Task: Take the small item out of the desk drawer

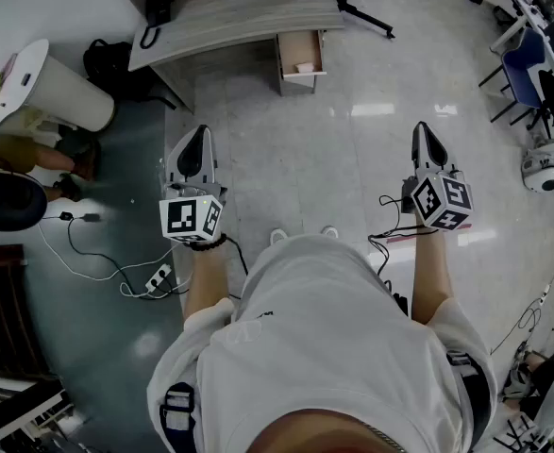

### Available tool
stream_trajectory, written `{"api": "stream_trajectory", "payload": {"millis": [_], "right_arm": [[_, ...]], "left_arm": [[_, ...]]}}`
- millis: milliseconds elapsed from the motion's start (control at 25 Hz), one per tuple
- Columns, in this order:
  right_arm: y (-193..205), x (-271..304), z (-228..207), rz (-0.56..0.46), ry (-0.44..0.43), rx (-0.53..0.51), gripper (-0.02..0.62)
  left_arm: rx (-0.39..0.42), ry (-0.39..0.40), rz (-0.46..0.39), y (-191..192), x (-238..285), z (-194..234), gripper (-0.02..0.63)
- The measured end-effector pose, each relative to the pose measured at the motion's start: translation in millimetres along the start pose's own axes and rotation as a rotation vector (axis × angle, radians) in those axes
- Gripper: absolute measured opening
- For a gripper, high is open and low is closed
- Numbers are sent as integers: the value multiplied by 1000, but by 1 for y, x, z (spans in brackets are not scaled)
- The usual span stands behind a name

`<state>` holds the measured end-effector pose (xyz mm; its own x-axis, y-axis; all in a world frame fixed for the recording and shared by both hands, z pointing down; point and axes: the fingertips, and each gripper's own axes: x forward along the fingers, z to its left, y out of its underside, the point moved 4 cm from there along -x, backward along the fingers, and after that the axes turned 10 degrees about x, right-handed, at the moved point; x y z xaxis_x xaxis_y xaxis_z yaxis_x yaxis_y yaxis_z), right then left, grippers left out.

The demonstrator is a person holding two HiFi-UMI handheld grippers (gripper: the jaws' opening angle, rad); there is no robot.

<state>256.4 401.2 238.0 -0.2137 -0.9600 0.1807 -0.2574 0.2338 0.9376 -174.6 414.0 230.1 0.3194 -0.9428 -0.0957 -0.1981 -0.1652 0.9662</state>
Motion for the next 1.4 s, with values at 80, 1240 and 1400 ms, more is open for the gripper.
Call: {"api": "stream_trajectory", "payload": {"millis": [80,1240,1400], "right_arm": [[1,1,1,-1,-1,-2,0],[14,6,66,5,83,-57,0],[28,10,76,29,86,-65,0]], "left_arm": [[-1,0,-2,1,0,-1,-2],[-84,66,6,43,-17,61,-2],[-104,73,12,53,-17,67,-2]]}}
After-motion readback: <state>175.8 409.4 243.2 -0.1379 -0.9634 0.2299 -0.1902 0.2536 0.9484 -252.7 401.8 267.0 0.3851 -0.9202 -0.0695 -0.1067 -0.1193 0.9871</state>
